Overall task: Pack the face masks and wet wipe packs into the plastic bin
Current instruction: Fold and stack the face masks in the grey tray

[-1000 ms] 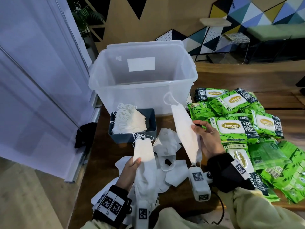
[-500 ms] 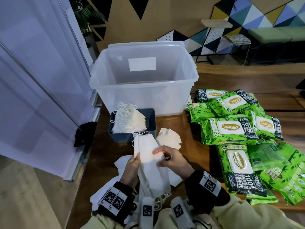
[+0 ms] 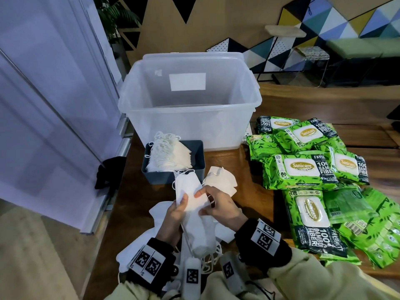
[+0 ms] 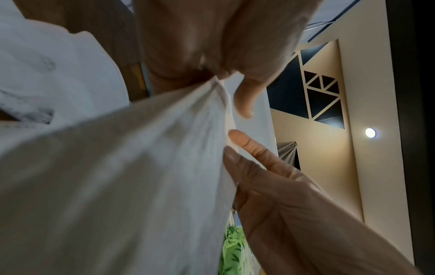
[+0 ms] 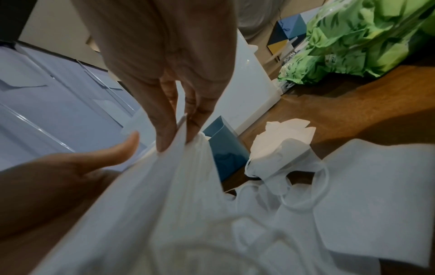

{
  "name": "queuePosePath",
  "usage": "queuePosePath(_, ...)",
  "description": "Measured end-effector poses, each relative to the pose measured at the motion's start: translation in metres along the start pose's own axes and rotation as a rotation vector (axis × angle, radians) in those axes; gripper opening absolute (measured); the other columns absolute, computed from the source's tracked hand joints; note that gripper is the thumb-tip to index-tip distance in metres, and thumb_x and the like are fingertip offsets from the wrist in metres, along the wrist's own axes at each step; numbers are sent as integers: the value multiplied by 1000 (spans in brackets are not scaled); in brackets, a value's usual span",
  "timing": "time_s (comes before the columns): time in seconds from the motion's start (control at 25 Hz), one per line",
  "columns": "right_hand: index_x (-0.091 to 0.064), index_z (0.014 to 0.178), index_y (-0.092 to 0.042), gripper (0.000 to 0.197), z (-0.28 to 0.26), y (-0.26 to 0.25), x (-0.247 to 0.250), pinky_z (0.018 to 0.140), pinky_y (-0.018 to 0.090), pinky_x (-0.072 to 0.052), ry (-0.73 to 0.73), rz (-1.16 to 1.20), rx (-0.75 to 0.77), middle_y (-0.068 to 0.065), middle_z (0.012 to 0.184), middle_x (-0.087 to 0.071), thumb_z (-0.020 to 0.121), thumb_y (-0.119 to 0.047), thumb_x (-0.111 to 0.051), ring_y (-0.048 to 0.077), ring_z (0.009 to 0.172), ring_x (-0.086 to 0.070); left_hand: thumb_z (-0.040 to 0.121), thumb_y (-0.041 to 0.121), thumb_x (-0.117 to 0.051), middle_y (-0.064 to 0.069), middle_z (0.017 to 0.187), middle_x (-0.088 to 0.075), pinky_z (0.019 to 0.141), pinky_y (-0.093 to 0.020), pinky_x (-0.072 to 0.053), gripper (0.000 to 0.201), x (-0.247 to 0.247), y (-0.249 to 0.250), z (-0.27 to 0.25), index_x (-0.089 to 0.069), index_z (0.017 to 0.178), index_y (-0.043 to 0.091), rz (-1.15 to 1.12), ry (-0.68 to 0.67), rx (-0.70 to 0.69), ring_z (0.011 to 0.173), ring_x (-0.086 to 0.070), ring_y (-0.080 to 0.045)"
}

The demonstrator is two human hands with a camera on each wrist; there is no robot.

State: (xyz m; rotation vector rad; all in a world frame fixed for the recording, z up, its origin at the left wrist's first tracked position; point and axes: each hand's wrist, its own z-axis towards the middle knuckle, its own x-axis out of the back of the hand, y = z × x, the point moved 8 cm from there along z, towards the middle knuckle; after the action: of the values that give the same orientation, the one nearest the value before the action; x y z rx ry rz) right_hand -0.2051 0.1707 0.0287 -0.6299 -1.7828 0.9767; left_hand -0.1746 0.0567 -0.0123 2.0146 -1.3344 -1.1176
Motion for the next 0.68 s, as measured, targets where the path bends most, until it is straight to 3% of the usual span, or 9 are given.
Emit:
queuePosePath(0.08, -55, 113, -11, 45, 2, -3, -3, 81, 20, -36, -16, -45, 24, 9, 116, -57, 73, -5, -74, 19, 105, -51, 91, 23, -58, -22, 111, -66, 77, -28, -58, 46, 3, -2, 1, -51, 125, -8, 62, -20, -38, 93, -66, -30)
queuePosePath(0.2, -39, 133, -15, 63, 4, -2, -5, 97, 27, -34, -22, -170, -26, 11, 130, -43, 79, -18, -72, 25, 121, -42, 94, 5, -49, -13, 97, -68, 65, -22, -56, 32, 10, 1, 1, -51, 122, -8, 94, 25, -78, 80, -66, -22)
queuePosePath(0.28, -20, 143, -6, 75, 6, -5, -12, 100, 16, -32, -117, -81, 3, 15, 140, -35, 86, -32, -61, 25, 127, -37, 94, 5, -48, -14, 93, -67, 62, -22, -56, 31, 10, 8, 0, -50, 122, -10, 117, 25, -100, 74, -68, -19)
queuePosePath(0.36, -9, 144, 1, 70, 8, -7, -26, 90, 0, -33, -243, 131, 46, 16, 139, -37, 93, -26, -49, 20, 121, -40, 95, 1, -45, -11, 87, -65, 56, -17, -53, 28, 10, 19, -1, -49, 120, -11, 155, 49, -146, 63, -69, -8)
queuePosePath(0.44, 1, 148, -5, 74, 17, -3, -38, 104, 12, -33, -303, 189, 24, 10, 145, -32, 96, -25, -47, 18, 128, -38, 95, -1, -43, -9, 86, -63, 55, -15, -52, 24, 9, 31, -4, -50, 117, -8, 173, 45, -183, 59, -67, -4)
queuePosePath(0.52, -1, 150, -13, 75, 28, -2, -48, 111, 27, -30, -344, 228, 30, 3, 148, -29, 94, -31, -48, 17, 134, -33, 93, 4, -47, -12, 86, -69, 60, -21, -55, 24, 18, 43, -10, -54, 113, -6, 145, 43, -196, 67, -70, -10)
queuePosePath(0.6, -18, 148, -12, 59, 35, 3, -51, 101, 25, -39, -349, 275, -10, 5, 140, -41, 97, -22, -47, 17, 127, -42, 88, 13, -53, -8, 84, -74, 67, -31, -57, 24, 45, 55, -18, -61, 106, 1, 102, 96, -219, 73, -70, -17)
queuePosePath(0.68, -40, 139, -6, 43, 39, 13, -47, 86, 18, -44, -273, 144, -22, 12, 124, -56, 97, -12, -46, 19, 109, -53, 91, 14, -53, -5, 83, -74, 74, -37, -58, 16, 82, 68, -30, -64, 98, 7, 52, 204, -247, 77, -69, -22)
